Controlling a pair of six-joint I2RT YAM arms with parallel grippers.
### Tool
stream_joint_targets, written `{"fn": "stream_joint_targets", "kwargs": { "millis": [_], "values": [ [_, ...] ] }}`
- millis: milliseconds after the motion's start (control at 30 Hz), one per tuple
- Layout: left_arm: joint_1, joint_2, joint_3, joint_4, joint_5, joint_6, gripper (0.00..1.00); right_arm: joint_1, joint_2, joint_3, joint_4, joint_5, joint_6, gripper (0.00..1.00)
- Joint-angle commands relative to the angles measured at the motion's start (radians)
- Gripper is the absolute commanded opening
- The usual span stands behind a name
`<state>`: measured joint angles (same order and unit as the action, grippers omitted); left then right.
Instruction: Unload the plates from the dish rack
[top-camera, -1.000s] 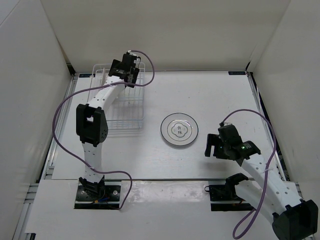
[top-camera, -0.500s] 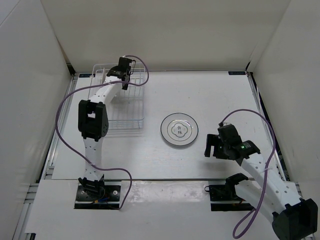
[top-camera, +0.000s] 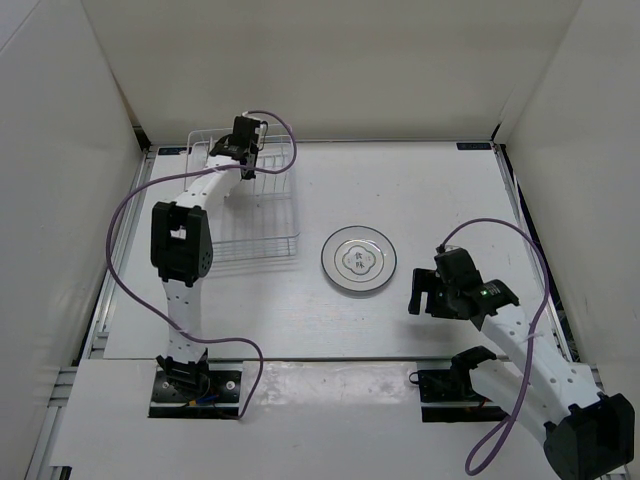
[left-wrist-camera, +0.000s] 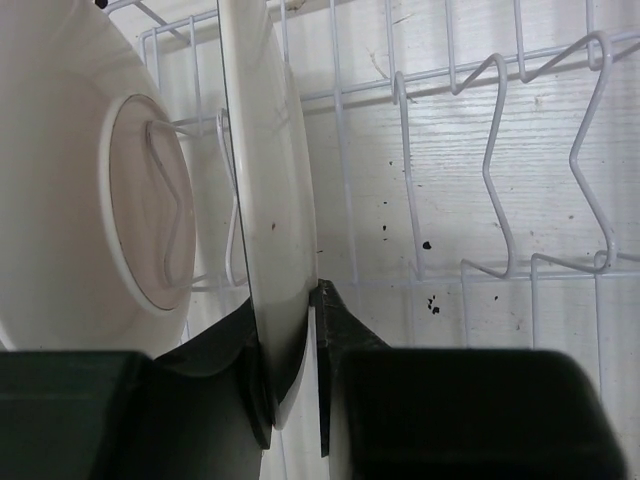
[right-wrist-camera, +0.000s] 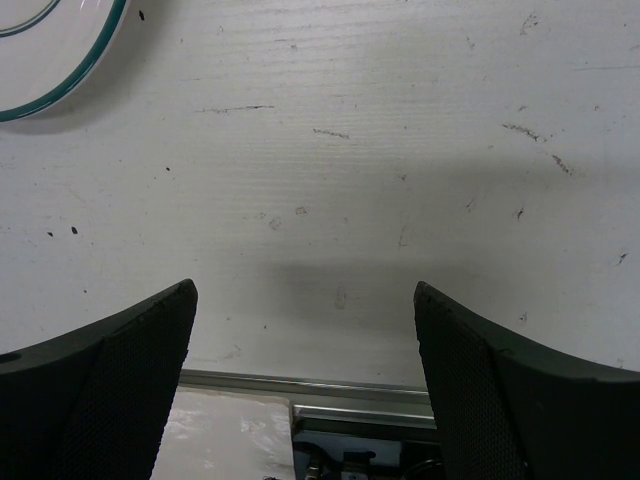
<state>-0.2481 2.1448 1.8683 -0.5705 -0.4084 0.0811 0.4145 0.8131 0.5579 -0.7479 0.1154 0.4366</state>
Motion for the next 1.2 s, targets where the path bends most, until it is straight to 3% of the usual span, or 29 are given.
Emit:
{"fn": "stream_joint_targets", "kwargs": {
  "millis": [0,133,533,700,767,867,900,967,1000,1067,1167],
  "values": [
    [-0.011,-0.117,-0.004,0.049,-0.056,0.048,0.11,0.004,0.001,-0.004,0.021,-0.014,-0.012,0.90],
    [-0.010,-0.169,-0.004,0.047,-0.066,0.060,0.07,0.004,0.009,-0.003,0.022,-0.014,-0.012,0.90],
    [-0.013,-0.342,0.054,0.032,-0.015,0.065,0.10,0.003,-0.063,0.091,-0.071,0.007,-0.006,0.90],
    [-0.042,-0.478,0.042,-0.026,0.139,-0.023,0.06,0.001,-0.146,0.239,-0.211,-0.003,0.014,0.89],
    [-0.077,-0.525,-0.078,0.013,0.232,-0.046,0.06,0.001,-0.183,0.272,-0.266,0.009,0.021,0.89],
    [-0.187,-0.629,-0.234,0.104,0.327,-0.002,0.06,0.001,-0.236,0.367,-0.349,0.062,0.024,0.89],
    [-0.286,-0.655,-0.262,0.112,0.326,0.020,0.05,0.003,-0.264,0.432,-0.382,0.101,0.024,0.89],
    [-0.362,-0.658,-0.290,0.109,0.251,0.139,0.03,0.003,-0.282,0.485,-0.430,0.139,0.014,0.89],
    [-0.478,-0.663,-0.319,0.136,0.182,0.205,0.03,0.001,-0.308,0.514,-0.467,0.170,0.007,0.89],
    [-0.578,-0.657,-0.398,0.199,0.062,0.328,0.03,0.000,-0.337,0.530,-0.485,0.226,-0.010,0.89],
    [-0.686,-0.625,-0.469,0.254,-0.006,0.402,0.03,0.001,-0.403,0.490,-0.505,0.352,-0.027,0.89]
  ]
}}
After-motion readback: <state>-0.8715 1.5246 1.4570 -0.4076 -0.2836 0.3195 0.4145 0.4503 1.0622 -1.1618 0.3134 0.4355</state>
